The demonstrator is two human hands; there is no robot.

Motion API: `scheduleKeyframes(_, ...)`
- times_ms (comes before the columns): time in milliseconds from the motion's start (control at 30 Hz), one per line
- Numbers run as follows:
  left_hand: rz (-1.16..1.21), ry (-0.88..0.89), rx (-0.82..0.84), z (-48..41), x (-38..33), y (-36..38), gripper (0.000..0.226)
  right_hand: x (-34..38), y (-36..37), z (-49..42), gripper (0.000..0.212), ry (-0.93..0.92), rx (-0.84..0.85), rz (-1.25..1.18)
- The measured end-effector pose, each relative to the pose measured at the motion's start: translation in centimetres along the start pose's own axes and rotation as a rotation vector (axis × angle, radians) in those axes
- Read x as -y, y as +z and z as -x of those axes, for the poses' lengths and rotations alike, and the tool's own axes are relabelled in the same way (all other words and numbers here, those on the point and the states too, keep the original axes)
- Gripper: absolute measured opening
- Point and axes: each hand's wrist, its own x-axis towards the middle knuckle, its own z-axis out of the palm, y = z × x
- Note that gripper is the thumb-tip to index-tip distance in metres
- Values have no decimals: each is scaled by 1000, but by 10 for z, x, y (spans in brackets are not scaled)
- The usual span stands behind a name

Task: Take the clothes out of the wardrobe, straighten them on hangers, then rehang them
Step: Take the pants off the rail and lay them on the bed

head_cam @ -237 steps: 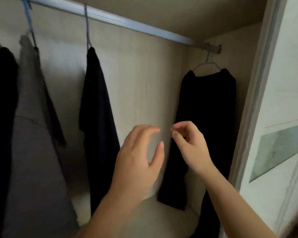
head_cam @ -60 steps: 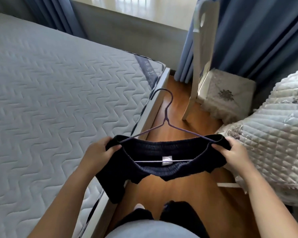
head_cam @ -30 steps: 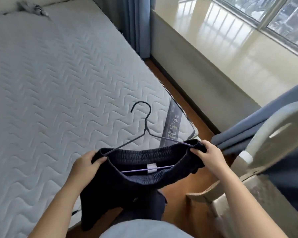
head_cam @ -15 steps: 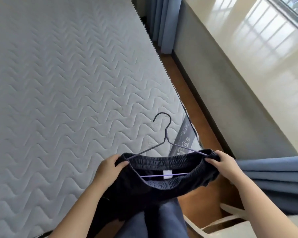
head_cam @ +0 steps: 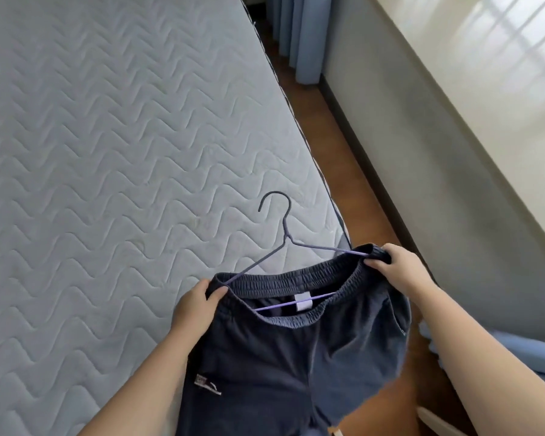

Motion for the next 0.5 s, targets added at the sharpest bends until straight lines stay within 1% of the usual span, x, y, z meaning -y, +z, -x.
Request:
scheduleKeyframes(133, -106, -24, -29, -57, 11, 5, 29, 15, 32, -56, 35, 4, 18, 34)
scheduleKeyframes(333, -218, -3, -84, -136, 11, 17, 32, 22, 67, -132, 33, -9, -5, 17)
scheduleKeyframes(400, -239, 9, -110, -161, 7, 16, 31, 29, 71, -158, 36, -35, -34, 32)
scheduleKeyframes(500, -269, -14, -122, -202, 2, 12, 37, 45, 74, -194, 38, -53, -97, -20)
